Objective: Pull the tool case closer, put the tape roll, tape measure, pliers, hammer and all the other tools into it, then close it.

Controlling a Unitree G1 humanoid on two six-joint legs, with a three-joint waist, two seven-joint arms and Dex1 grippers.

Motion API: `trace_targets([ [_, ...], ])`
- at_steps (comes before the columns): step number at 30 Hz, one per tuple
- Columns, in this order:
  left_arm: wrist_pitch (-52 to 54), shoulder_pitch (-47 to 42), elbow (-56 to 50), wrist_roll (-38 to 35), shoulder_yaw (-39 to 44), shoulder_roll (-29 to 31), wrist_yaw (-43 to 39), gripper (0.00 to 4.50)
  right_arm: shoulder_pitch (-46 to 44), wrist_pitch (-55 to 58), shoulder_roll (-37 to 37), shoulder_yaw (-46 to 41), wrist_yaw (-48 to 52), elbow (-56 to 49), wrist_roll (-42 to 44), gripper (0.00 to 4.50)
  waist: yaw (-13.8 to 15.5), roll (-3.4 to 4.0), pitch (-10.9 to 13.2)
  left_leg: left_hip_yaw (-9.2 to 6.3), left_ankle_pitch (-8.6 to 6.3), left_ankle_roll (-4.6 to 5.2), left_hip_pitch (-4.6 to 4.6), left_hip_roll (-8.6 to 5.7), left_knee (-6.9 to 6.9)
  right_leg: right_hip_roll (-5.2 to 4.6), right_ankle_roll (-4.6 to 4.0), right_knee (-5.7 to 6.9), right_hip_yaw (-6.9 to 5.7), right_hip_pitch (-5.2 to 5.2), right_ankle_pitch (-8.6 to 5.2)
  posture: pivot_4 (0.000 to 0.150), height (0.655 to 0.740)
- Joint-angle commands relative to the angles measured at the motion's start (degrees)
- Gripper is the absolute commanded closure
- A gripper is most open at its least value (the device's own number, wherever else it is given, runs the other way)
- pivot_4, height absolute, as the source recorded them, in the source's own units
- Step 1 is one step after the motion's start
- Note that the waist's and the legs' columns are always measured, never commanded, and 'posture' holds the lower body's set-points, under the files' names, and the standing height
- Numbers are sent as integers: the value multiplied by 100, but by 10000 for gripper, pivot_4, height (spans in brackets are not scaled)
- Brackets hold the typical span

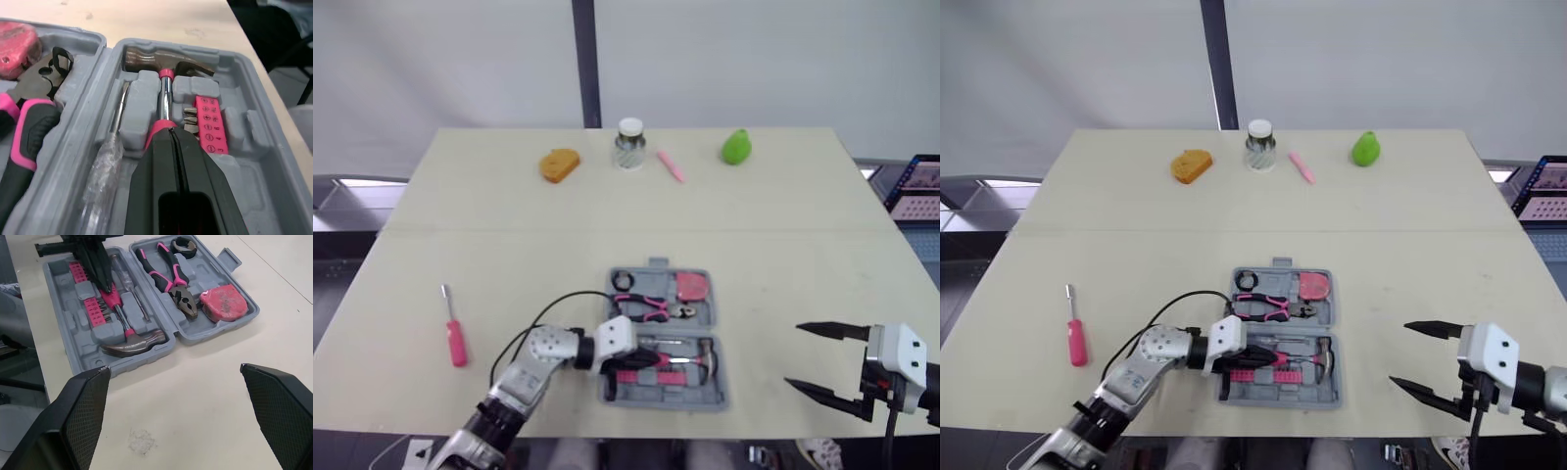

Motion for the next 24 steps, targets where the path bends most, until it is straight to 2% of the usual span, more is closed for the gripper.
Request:
trace_targets([
  [1,330,-6,-808,-561,561,28,103,44757,-148,6,-48,23,-61,-40,15,0,-35,-10,21,0,2,-2,-6,1,0,2,0,2,0,-4,0,1500,6950],
  [5,810,-158,-1360,-1122,1195,47,307,44757,-378,38,-38,164,-68,25,-15,0,-54,-21,31,-1,5,2,-9,-6,1,-2,2,3,0,-4,1,1500,6950],
  [12,974,-10,-1763,-1474,2071,496,470,44757,-500,27,82,405,-113,0,-64,0,-96,-36,46,0,8,-2,-7,-6,-8,13,4,-2,-7,-4,2,1500,6950],
  [24,318,1848,-2012,-1719,3199,1181,190,44757,-125,-130,416,728,-225,-145,-151,0,-81,-43,98,1,5,-8,-10,-7,-30,0,3,-22,1,-13,2,1500,6950],
])
